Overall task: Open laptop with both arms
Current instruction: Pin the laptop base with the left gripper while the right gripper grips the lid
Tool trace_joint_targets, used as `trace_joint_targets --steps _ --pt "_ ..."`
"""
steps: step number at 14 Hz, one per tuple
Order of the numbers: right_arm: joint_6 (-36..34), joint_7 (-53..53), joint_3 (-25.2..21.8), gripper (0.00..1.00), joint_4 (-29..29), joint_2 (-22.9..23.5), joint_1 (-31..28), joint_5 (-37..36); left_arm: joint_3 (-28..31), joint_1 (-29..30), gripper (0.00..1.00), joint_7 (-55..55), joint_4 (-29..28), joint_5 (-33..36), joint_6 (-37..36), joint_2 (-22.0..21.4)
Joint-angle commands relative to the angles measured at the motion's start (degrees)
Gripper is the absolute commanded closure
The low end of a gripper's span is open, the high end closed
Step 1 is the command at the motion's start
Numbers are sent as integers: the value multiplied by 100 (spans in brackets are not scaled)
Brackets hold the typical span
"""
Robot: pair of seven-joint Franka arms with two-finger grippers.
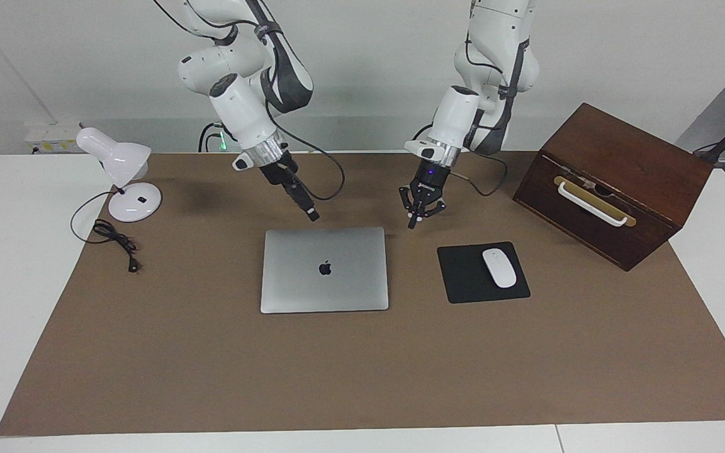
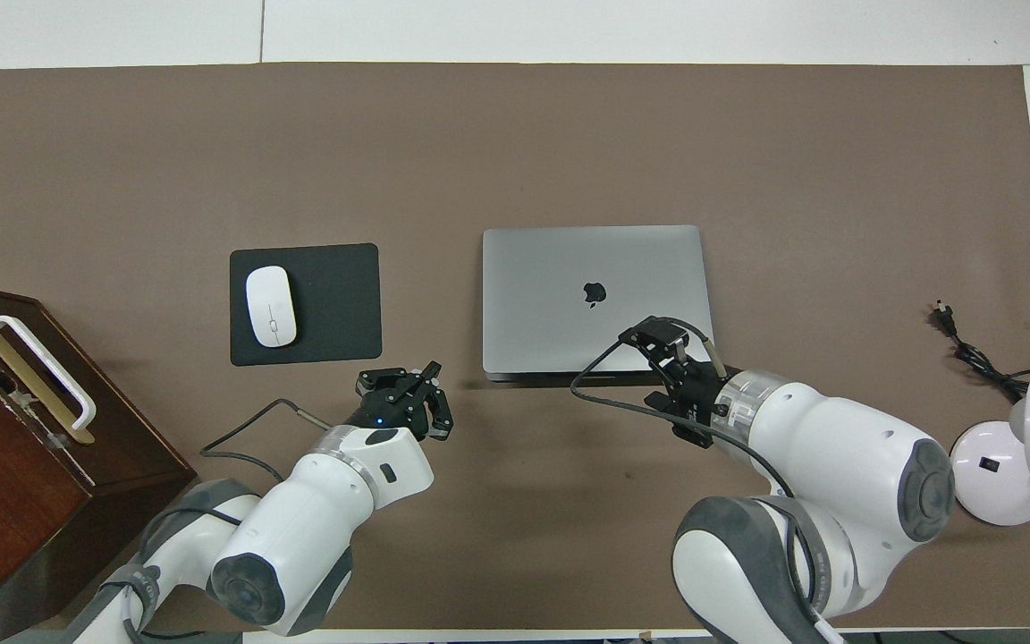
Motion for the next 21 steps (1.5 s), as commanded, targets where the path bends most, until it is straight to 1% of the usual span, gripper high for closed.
trace_joint_targets --steps 1,3,5,8,13,15,19,21 --pt "485 14 13 0 -290 -81 201 155 91 -238 100 110 35 -77 427 421" --pt "582 5 13 0 -290 -20 219 164 91 -361 100 110 157 -85 427 553" --pt "924 -21 13 0 -334 86 333 164 91 -370 100 119 386 -77 427 763" --pt "1153 -222 13 0 -325 252 333 164 100 -379 100 259 623 2 427 930" --pt "1128 -627 13 0 -281 508 377 155 100 -379 100 471 738 187 427 1107" --pt "830 -663 13 0 -281 560 377 155 100 -370 100 471 852 318 427 1221" --pt "829 -672 110 0 -264 640 377 164 91 -379 100 462 888 328 435 1265" --pt "916 -716 101 0 -115 762 377 164 91 -379 100 462 897 328 435 1274"
